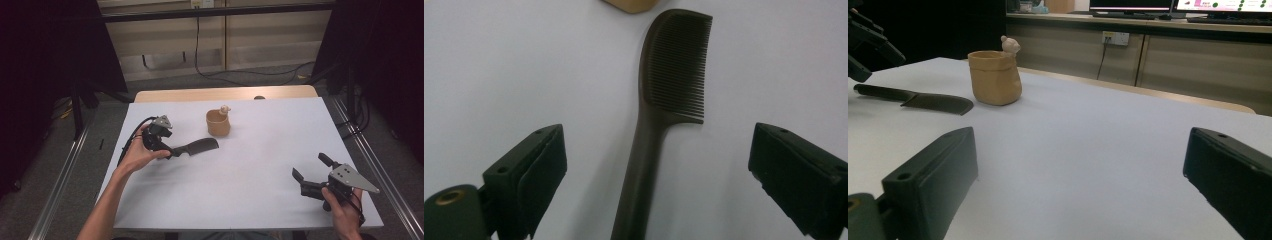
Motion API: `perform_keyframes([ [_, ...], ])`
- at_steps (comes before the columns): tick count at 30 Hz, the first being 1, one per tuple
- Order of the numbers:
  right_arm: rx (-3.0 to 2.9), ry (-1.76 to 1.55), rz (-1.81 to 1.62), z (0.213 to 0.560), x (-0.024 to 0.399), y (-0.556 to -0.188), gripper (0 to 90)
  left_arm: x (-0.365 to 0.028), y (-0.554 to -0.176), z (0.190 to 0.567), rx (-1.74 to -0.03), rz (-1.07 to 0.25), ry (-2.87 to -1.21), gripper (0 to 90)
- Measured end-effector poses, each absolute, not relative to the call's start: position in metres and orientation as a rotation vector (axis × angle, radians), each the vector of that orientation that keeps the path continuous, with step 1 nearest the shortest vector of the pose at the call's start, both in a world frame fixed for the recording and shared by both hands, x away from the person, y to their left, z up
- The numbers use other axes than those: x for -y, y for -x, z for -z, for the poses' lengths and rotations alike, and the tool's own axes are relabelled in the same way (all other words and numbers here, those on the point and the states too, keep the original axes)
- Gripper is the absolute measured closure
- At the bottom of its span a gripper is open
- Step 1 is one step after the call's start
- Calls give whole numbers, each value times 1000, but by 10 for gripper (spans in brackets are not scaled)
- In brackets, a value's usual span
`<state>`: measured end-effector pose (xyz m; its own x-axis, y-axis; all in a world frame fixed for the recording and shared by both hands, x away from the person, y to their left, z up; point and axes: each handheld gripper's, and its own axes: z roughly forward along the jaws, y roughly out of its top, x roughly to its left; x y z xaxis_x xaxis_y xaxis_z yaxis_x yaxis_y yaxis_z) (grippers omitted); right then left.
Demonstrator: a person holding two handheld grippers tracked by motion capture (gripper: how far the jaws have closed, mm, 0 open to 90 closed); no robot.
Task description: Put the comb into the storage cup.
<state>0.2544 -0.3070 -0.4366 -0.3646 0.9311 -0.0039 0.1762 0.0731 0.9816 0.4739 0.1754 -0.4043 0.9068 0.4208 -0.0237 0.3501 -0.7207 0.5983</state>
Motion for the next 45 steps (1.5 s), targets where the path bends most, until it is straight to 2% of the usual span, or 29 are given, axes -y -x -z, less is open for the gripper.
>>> perform_keyframes([
  [3,-1645,-1120,-1349,437,307,-254,3,-174,-478,408,-556,-146,-2458,81],
  [10,-1649,-1123,-1347,437,307,-255,3,-167,-483,418,-518,-159,-2536,141],
  [18,-1654,-1120,-1348,437,307,-254,3,-157,-489,419,-443,-144,-2622,257],
  [20,-1656,-1116,-1348,437,307,-254,3,-157,-490,420,-437,-161,-2634,328],
  [24,-1664,-1112,-1346,438,306,-254,4,-160,-493,421,-456,-159,-2618,338],
  [29,-1673,-1103,-1337,438,305,-254,3,-159,-494,421,-449,-124,-2645,424],
  [33,-1673,-1105,-1335,438,306,-254,3,-155,-494,422,-448,-98,-2660,435],
  [42,-1680,-1104,-1333,438,306,-254,3,-149,-496,424,-422,-70,-2696,543],
  [45,-1682,-1105,-1326,438,306,-254,2,-144,-496,425,-419,-58,-2724,554],
])
